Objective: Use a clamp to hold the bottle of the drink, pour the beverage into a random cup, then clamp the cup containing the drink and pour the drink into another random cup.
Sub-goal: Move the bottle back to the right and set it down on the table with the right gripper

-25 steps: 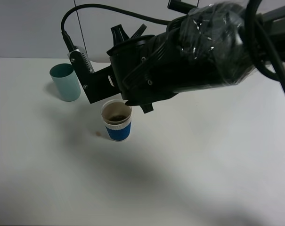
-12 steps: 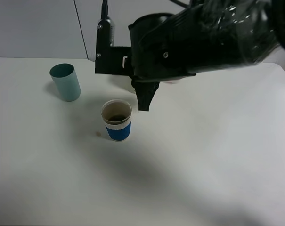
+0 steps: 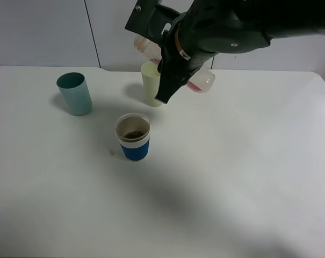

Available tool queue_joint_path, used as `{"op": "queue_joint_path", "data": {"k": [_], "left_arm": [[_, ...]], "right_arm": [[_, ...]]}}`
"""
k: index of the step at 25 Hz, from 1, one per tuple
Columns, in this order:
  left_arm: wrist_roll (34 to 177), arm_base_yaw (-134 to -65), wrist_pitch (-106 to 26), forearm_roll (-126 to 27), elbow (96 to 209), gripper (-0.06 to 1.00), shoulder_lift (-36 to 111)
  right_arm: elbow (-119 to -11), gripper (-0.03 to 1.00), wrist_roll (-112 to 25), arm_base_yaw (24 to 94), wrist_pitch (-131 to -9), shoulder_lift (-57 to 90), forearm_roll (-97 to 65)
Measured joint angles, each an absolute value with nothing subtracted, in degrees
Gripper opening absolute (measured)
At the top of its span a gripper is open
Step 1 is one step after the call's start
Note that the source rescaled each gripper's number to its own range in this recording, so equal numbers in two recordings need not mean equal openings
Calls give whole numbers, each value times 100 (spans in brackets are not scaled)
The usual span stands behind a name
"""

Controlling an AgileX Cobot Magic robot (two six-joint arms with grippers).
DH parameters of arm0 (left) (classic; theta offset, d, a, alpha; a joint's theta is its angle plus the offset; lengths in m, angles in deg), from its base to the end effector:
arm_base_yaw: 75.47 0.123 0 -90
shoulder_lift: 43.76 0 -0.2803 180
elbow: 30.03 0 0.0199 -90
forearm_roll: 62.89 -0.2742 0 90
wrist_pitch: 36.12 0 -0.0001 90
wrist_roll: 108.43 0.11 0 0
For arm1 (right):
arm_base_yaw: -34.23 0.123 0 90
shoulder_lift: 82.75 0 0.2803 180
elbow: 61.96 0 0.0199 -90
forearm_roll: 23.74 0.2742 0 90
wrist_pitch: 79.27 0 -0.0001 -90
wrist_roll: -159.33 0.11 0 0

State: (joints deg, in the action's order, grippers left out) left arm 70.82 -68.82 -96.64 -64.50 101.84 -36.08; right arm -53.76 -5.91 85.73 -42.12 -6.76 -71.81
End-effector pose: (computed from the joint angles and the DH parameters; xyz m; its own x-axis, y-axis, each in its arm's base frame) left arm 0.0358 0.0069 0.2822 -0.4405 -0.0506 -0.8963 -0.1372 0.9905 0.0115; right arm 0.2837 0.2772 0.2355 -0.1868 -0.8825 -0.4316 -0.6726 0.4351 -0.5986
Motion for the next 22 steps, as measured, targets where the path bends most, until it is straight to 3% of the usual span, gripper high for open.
{"op": "queue_joint_path", "data": {"k": [11,22], "left_arm": [[7082,-6882,-9664,-6450,10184,100,-3608],[7082,-6882,-9664,-6450,10184,100,-3608]], "right_arm": [[-5376,0,-807,7988,-5085,-592,-5935],[-4661,0,-2465,7583,-6673,-264,-4312]]}}
